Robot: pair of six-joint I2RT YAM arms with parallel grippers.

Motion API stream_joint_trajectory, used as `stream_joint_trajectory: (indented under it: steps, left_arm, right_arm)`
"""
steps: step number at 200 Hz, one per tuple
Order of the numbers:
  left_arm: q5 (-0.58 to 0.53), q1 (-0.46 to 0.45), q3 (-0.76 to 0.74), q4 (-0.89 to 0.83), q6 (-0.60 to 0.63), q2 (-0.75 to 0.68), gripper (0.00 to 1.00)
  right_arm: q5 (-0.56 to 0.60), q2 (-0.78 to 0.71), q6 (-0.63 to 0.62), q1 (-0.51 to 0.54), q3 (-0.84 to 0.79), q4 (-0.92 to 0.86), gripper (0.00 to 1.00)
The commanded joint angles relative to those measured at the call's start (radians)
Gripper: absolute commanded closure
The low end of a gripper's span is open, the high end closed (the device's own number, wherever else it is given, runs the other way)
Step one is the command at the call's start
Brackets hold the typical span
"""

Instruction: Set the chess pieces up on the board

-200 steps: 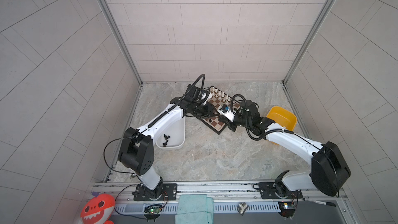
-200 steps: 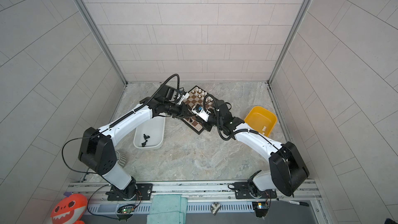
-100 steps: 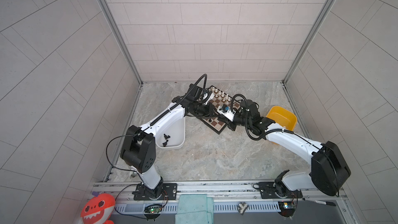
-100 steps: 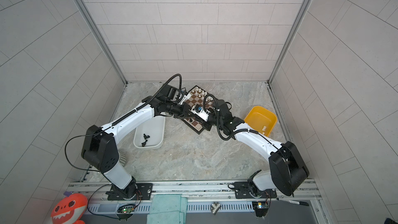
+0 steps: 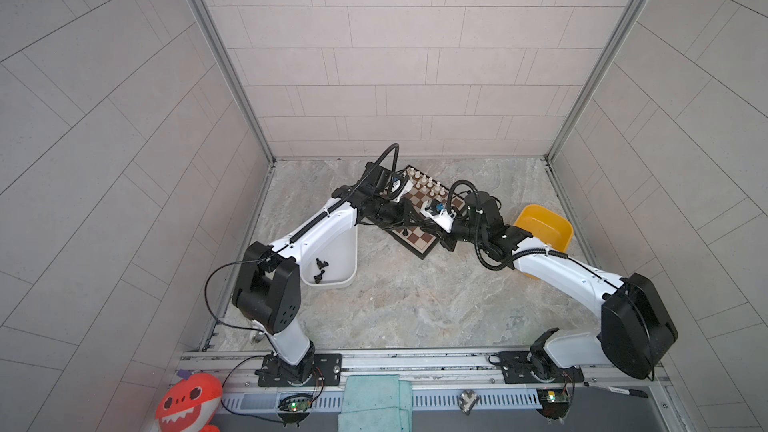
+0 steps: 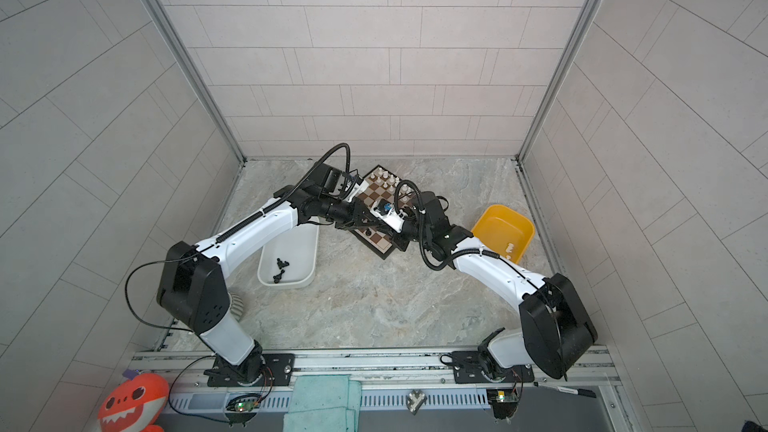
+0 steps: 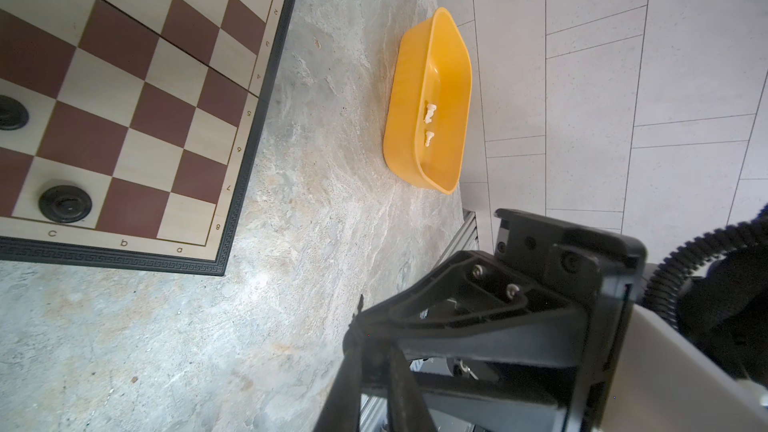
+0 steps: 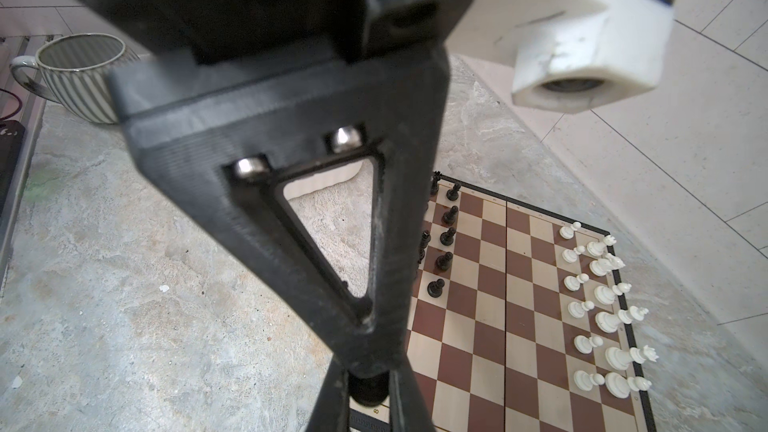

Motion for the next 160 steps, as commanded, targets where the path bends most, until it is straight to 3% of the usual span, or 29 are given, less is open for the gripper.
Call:
stream_joint_trajectory:
  steps: [1, 27, 51, 59, 63, 69, 72, 99, 123, 137, 160]
  left_arm:
    - [0.031, -0.006, 0.004, -0.016, -0.008, 0.007, 0.87]
    - [0.041, -0.005, 0.009, 0.004, -0.027, 0.011, 0.93]
    - [-0.043, -0.007, -0.002, 0.070, -0.077, 0.002, 0.99]
    - [-0.080, -0.007, 0.001, 0.076, -0.074, -0.003, 1.00]
    - [-0.100, -0.007, 0.004, 0.076, -0.069, -0.006, 1.00]
    - [-0.132, -0.007, 0.009, 0.071, -0.061, -0.009, 1.00]
    - [-0.147, -0.007, 0.011, 0.069, -0.057, -0.010, 1.00]
    - [-0.274, -0.017, 0.042, 0.036, -0.020, 0.010, 1.00]
    - [-0.445, -0.061, 0.121, -0.046, 0.065, 0.068, 1.00]
    - [-0.546, -0.085, 0.158, -0.065, 0.090, 0.110, 1.00]
    - [-0.652, -0.110, 0.219, -0.060, 0.109, 0.196, 1.00]
  right_arm:
    - [-0.025, -0.036, 0.006, -0.002, -0.009, 0.037, 1.00]
    - [-0.036, -0.047, 0.028, -0.002, -0.001, 0.034, 0.99]
    - [-0.029, -0.107, 0.133, -0.002, -0.009, 0.053, 0.76]
    - [-0.007, -0.139, 0.182, -0.003, -0.023, 0.072, 0.57]
    - [0.008, -0.157, 0.209, -0.004, -0.031, 0.079, 0.41]
    - [0.030, -0.182, 0.243, -0.005, -0.040, 0.082, 0.07]
    - [0.035, -0.196, 0.259, -0.005, -0.045, 0.081, 0.01]
    - [0.142, -0.306, 0.329, -0.015, -0.034, -0.060, 0.01]
    - [0.428, -0.389, 0.464, -0.022, 0.019, -0.262, 0.01]
    - [0.488, -0.402, 0.537, -0.065, 0.079, -0.397, 0.01]
    - [0.355, -0.419, 0.711, -0.181, 0.050, -0.388, 0.01]
